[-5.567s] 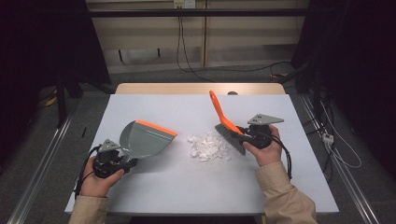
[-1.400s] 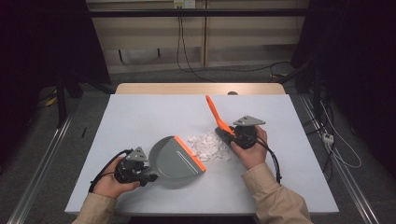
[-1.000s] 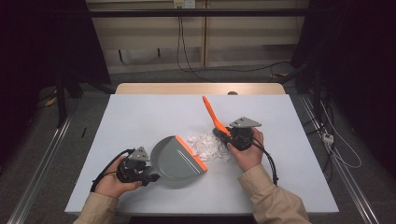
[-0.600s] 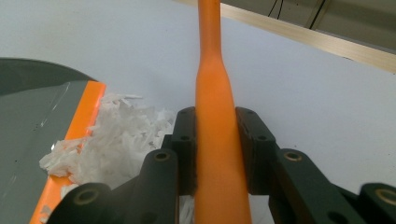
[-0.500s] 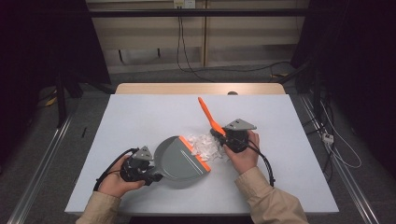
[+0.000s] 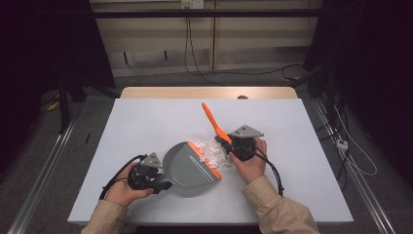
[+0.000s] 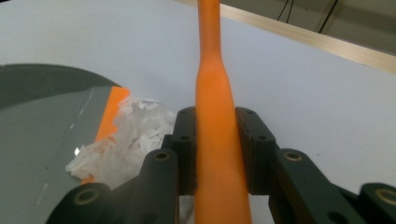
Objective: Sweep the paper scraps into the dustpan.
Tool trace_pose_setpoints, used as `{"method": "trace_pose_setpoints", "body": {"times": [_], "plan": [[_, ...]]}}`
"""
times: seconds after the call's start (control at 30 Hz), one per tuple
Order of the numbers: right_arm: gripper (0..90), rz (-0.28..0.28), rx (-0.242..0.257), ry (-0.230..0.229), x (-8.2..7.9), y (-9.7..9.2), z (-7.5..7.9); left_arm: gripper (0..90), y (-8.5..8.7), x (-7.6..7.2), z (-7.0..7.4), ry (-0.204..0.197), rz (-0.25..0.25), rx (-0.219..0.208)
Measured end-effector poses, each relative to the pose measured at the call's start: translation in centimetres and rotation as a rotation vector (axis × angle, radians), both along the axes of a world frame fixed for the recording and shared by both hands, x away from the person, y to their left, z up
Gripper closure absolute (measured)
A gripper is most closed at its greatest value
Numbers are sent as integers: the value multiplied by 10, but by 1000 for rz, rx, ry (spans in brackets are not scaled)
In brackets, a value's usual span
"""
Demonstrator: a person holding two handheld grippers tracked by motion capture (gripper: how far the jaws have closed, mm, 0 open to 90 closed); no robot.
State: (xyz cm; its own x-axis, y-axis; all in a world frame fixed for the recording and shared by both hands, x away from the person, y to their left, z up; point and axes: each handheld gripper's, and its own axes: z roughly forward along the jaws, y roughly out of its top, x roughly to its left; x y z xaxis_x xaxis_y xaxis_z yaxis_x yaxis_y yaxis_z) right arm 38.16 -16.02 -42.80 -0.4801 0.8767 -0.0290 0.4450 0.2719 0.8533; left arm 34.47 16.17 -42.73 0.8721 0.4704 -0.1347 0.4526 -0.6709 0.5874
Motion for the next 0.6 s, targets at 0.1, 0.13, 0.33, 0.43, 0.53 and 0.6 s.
{"method": "trace_pose_setpoints", "body": {"times": [0.1, 0.13, 0.33, 0.43, 0.53, 0.6], "plan": [[716, 4, -9, -8, 0, 2, 0, 633, -1, 0, 0, 1, -8, 3], [716, 3, -11, -8, 0, 2, 0, 633, -2, 0, -1, 1, 0, -5], [716, 9, -2, -8, 0, 4, 0, 632, -4, 1, -2, 1, -6, -5], [716, 11, -3, -10, 0, 5, -1, 632, -5, 1, -3, 0, -8, -7], [716, 17, 11, -7, 0, 5, -1, 632, -6, 1, -3, -1, 2, -11], [716, 20, 5, -10, 0, 6, -1, 632, -6, 1, -3, 3, -6, -9]]}}
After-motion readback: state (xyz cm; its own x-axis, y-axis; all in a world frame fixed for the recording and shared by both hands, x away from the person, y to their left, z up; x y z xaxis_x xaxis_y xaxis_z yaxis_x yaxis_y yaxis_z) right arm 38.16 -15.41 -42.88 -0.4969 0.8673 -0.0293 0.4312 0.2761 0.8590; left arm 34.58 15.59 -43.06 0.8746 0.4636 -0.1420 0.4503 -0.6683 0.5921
